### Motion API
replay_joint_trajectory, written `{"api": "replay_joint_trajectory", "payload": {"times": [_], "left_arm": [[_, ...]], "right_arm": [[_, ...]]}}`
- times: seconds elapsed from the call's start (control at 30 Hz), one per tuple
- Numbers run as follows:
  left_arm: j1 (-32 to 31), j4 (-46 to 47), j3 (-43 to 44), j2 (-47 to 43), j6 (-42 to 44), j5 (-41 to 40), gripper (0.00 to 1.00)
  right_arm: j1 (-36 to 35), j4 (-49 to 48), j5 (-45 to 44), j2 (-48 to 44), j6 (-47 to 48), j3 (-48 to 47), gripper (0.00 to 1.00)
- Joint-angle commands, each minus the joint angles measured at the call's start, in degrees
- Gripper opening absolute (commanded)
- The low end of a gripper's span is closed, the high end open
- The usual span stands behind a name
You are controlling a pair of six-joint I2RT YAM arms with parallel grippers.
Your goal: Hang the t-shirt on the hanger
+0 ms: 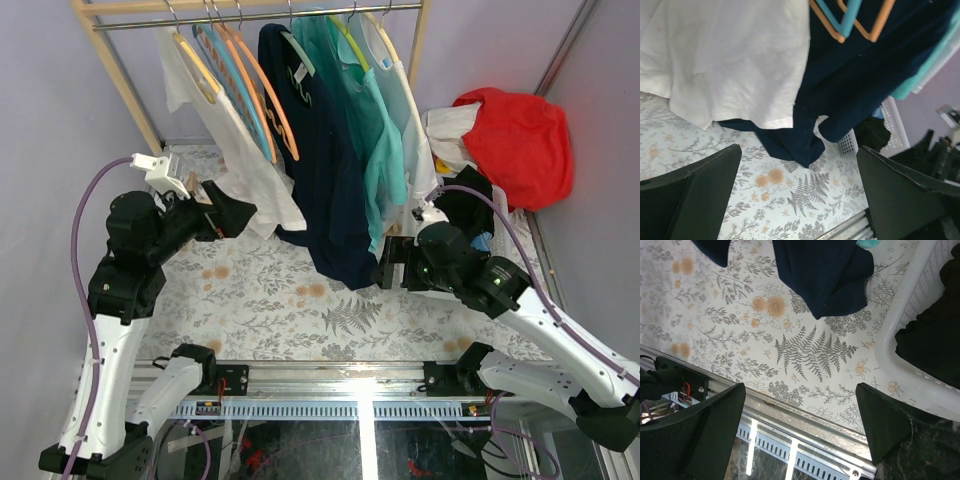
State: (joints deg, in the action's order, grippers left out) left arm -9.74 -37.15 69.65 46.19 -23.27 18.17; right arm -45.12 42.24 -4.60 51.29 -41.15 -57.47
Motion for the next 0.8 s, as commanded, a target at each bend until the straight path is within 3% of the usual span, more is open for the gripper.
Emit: {"api": "replay_joint_trajectory", "payload": {"times": [0.0, 0.47, 0.77], "left_arm": [[-0.4, 3.3, -1.1, -1.5, -1.4, 8.8, 1.00], [-0.4, 3.2, -9.8, -6.2, -2.0, 7.7, 1.00], [-0.4, 5.7, -18.6, -13.7, -3.1, 0.1, 1.00]], "right_arm": [[0.3, -1.8, -2.4, 0.9, 1.9, -0.5, 0.99], [0.3, -2.6, -2.5, -0.3, 4.0, 2.7, 0.99], [0.4, -5.3, -6.4, -12.2, 4.1, 8.0, 0.99]]}}
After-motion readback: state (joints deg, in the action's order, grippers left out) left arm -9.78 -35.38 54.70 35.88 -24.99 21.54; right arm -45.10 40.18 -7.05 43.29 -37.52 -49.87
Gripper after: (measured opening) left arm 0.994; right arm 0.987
